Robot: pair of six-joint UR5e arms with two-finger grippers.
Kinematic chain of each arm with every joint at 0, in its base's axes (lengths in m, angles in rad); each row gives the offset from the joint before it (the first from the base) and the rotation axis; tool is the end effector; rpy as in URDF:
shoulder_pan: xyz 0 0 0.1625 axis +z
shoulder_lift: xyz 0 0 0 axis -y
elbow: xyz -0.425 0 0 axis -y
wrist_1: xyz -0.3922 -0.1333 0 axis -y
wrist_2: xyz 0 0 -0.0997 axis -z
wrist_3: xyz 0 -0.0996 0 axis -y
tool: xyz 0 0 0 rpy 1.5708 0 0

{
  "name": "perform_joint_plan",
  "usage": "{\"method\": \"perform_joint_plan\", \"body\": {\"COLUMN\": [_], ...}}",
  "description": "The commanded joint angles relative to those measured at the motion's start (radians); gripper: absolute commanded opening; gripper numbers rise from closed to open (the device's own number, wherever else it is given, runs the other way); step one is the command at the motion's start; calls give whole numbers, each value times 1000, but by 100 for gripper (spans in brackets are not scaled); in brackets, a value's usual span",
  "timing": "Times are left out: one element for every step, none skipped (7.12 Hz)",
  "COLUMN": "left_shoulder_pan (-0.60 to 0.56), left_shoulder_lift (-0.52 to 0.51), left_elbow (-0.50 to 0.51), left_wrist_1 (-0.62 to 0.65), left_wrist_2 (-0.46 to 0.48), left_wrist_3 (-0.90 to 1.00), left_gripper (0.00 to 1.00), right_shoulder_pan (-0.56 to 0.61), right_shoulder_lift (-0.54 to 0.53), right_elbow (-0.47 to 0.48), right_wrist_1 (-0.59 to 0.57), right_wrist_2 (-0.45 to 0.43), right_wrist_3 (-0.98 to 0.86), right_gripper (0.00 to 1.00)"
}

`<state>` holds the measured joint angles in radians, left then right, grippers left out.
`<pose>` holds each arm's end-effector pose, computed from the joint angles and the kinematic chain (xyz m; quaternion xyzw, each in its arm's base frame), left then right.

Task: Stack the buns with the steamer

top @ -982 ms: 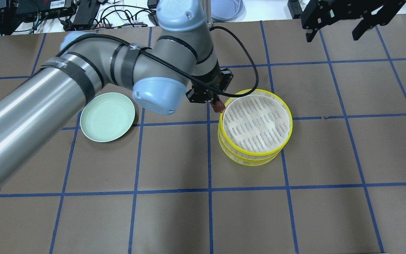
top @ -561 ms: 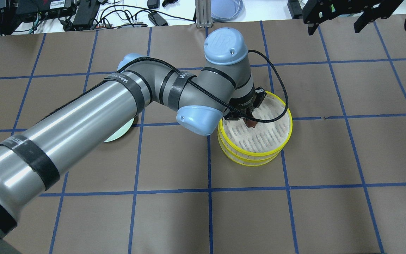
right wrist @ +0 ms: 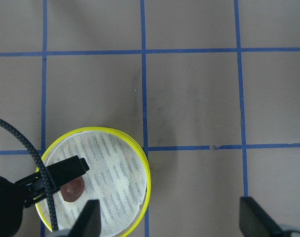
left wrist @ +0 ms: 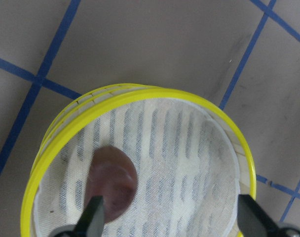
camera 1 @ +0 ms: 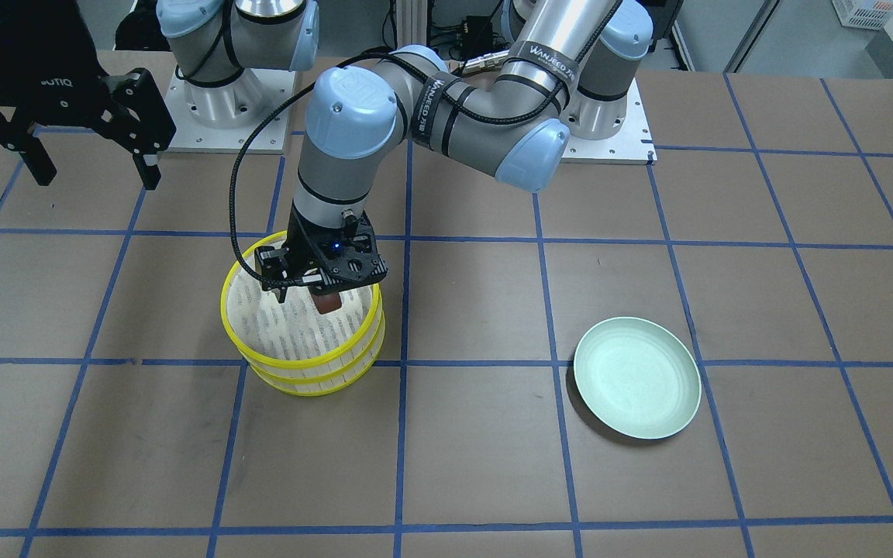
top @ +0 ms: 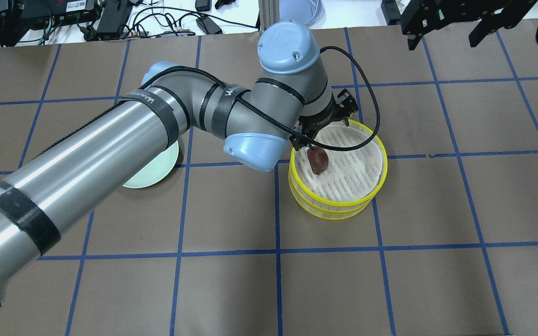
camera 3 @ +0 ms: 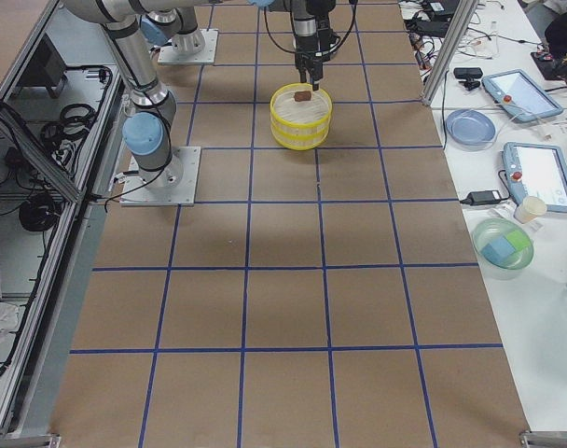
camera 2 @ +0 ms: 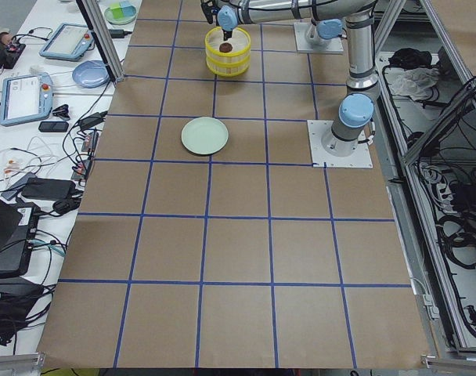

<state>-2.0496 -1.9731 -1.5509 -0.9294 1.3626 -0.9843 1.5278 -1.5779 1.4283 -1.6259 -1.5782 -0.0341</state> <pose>-0.4368 -0.5074 0.3386 0.2336 -0.9583 0.0267 0.1625 0.1108 -0.5079 0.5687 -0.0048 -0.9947 0.1020 0.0076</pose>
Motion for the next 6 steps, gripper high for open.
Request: {"method": "perform_joint_plan", "body": {"left_shoulder_pan": [20,28,64,125,207,309], "left_shoulder_lift": [22,33,65,118,169,221], "left_elbow": [0,2,2,2,2,2], "left_wrist_1": [-12,-14,-57,-130,-220,-320], "left_wrist_2": [-2,-2,7,9,18,20], "left_wrist_3": [13,18,127,230,345,512], "left_gripper": [100,100,100,100,100,100], "right_shoulder_pan": [0,0,0,0,0,-2], "right_shoulder_lift": [-2,-2,-2,-2,-2,-2], "right_elbow": [36,40,40,38,38,37], "right_wrist_1": [-11,-11,-9,-9,-6,-3], "right_wrist_2": [4,4,7,7,6,3], "right_wrist_3": [-9,-7,-9,-9,-13,-12], "right_gripper": [100,100,100,100,100,100]}}
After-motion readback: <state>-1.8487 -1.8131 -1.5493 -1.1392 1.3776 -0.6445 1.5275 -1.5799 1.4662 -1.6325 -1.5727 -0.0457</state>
